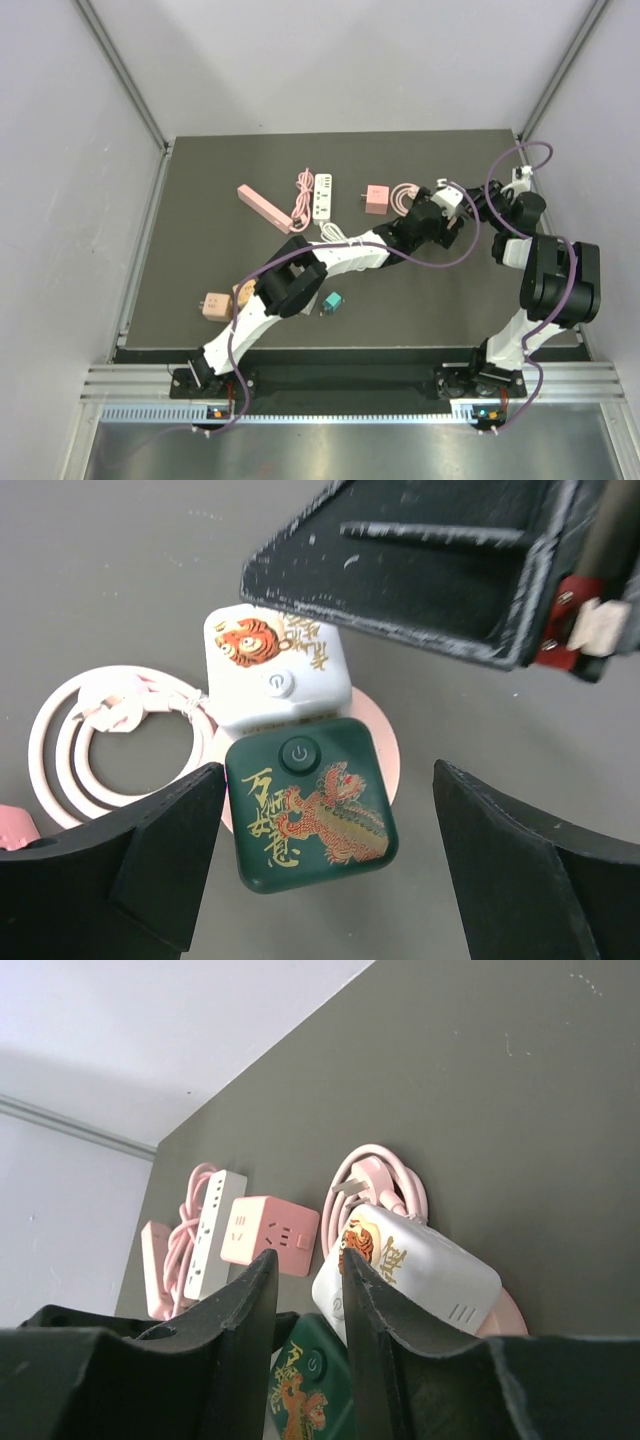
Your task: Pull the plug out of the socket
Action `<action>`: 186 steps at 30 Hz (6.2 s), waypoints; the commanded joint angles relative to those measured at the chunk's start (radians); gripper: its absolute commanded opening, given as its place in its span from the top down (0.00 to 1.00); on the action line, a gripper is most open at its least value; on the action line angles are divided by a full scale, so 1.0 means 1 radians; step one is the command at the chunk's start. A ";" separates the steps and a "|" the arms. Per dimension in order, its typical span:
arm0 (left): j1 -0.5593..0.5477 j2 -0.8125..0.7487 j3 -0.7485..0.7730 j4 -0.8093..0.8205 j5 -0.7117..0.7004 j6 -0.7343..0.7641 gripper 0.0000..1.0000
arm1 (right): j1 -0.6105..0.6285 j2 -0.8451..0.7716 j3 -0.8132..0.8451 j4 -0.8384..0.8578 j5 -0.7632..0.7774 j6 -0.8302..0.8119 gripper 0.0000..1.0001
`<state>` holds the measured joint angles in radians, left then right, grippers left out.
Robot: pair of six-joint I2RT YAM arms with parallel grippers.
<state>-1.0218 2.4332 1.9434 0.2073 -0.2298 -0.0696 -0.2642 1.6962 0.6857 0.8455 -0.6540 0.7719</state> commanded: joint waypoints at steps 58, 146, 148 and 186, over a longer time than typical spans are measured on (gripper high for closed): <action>0.019 -0.039 0.074 0.069 -0.092 -0.170 1.00 | 0.074 -0.127 -0.018 -0.358 0.171 -0.145 0.79; 0.109 -0.128 0.062 -0.074 0.193 -0.568 1.00 | 0.080 0.020 -0.107 -0.273 0.225 -0.065 1.00; 0.130 -0.158 0.005 -0.028 0.210 -0.643 1.00 | 0.080 0.020 -0.109 -0.272 0.223 -0.063 1.00; 0.011 -0.718 -0.713 -0.494 0.216 -0.398 0.98 | 0.089 0.054 -0.080 -0.261 0.174 -0.065 1.00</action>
<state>-1.0107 1.6978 1.1797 -0.2687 -0.0410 -0.4477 -0.1917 1.7248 0.5900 0.6186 -0.4911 0.7456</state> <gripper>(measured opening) 0.647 0.004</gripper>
